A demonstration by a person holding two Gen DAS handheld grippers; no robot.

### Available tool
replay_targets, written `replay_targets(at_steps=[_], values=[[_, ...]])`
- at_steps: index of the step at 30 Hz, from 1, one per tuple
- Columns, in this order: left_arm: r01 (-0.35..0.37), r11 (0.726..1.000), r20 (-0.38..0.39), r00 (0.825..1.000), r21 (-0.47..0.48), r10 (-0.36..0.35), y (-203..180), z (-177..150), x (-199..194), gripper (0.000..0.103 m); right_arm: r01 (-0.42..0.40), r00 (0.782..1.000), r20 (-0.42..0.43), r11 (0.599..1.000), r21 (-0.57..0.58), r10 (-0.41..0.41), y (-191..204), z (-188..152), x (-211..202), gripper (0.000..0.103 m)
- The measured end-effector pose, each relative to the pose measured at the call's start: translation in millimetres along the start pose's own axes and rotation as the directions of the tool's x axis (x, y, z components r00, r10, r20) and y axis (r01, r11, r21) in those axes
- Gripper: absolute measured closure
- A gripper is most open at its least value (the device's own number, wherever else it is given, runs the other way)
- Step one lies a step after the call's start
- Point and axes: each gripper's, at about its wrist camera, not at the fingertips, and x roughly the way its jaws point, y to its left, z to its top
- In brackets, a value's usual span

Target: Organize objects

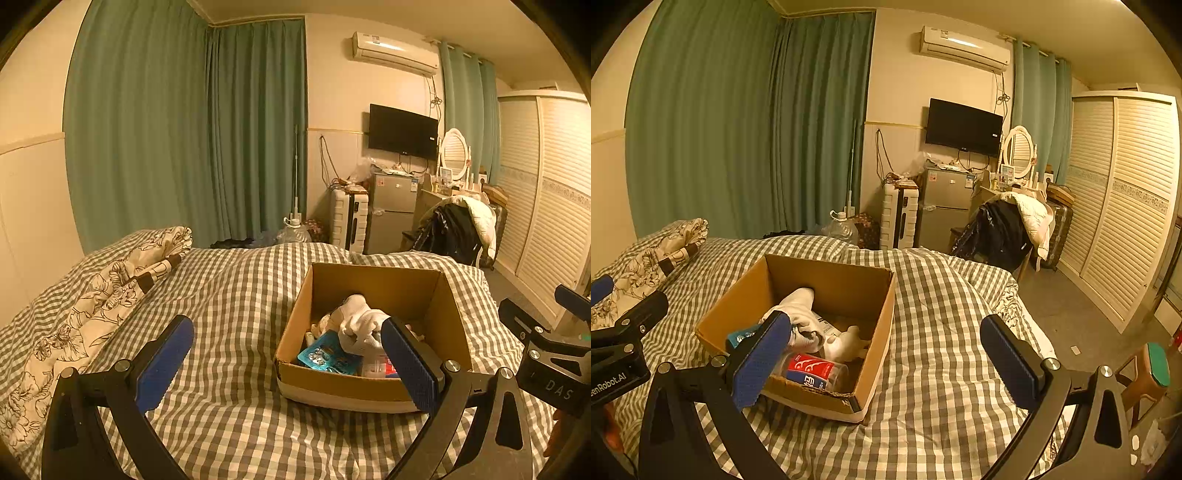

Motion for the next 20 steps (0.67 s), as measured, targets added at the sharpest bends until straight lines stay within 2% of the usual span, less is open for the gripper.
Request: replay_targets(at_steps=[20], values=[[-0.008,1.000,-0.009,1.000,0.008,0.008,-0.6,-2.2,1.7,0.000,-0.011,1.000,-0.014,1.000,0.000,0.011,2.5,-4.4,4.0,0.000]])
